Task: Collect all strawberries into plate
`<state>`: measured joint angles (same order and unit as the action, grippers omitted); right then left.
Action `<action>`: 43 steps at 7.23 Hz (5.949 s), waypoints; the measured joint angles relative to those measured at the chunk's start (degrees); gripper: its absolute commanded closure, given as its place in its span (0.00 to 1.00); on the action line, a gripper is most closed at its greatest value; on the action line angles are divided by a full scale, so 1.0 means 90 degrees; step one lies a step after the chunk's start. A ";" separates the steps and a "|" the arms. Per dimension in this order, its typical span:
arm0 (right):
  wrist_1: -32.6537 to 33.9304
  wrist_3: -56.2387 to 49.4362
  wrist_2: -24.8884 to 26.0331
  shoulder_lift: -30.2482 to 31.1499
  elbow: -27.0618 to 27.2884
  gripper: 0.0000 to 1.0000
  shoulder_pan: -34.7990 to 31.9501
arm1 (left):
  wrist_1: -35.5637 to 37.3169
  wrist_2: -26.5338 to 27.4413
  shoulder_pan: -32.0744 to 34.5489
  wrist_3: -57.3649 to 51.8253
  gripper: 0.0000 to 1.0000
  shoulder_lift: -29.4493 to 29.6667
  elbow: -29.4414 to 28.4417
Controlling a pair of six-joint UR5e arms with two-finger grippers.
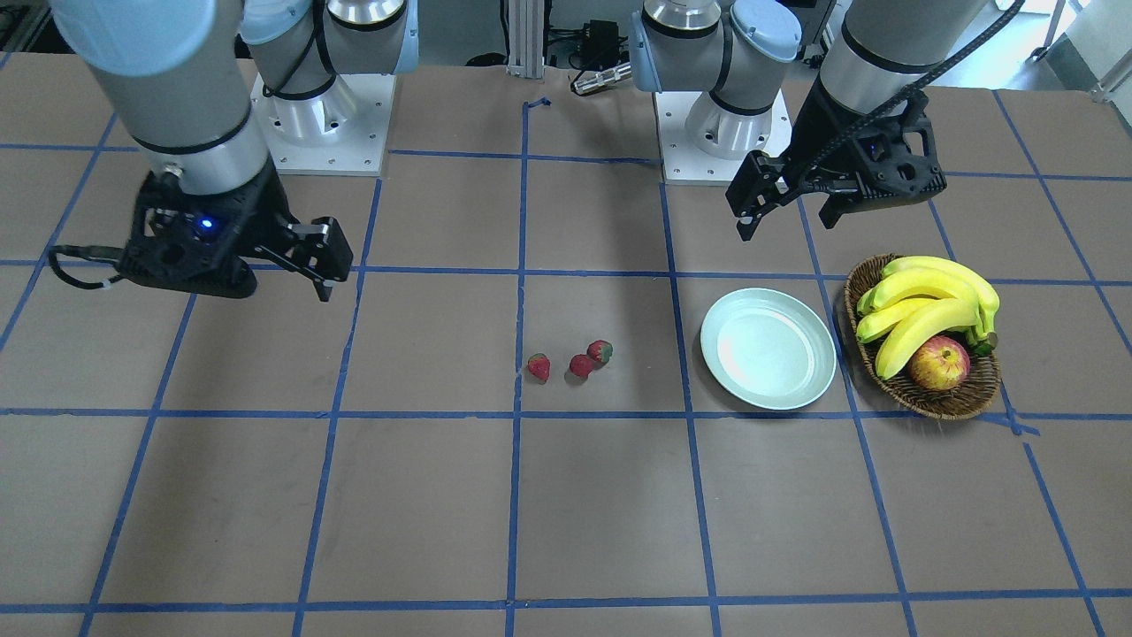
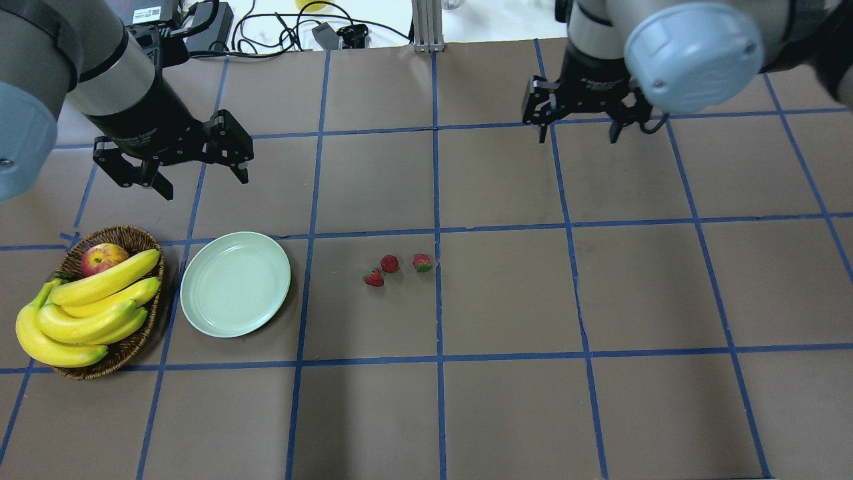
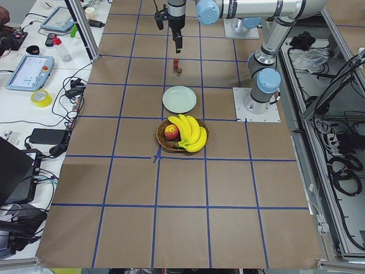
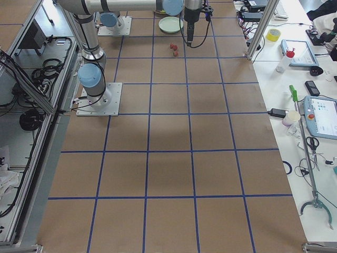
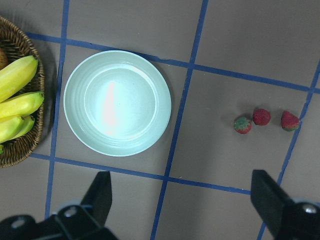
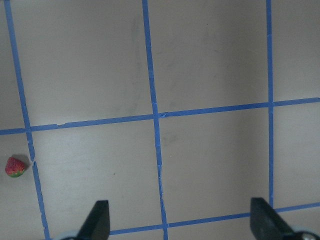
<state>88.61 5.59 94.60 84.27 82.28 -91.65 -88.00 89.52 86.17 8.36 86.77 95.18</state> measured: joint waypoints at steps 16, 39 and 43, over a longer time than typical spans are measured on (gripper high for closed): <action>0.0769 -0.0475 0.0045 0.0085 -0.0029 0.00 -0.0452 | 0.3880 -0.1800 0.1176 -0.3086 0.00 0.2543 0.1583; 0.1343 -0.0377 -0.0628 0.0026 0.0007 0.00 -0.0521 | 0.2699 -0.0027 -0.1654 -0.2704 1.00 0.2331 0.1399; 0.1374 -0.0355 -0.0619 0.0009 0.0029 0.00 -0.0519 | 0.1863 -0.0030 -0.1707 -0.2357 0.00 0.2188 0.1426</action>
<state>100.98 2.40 89.03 84.35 82.54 -96.33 -71.23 89.26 70.81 -12.85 106.46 108.01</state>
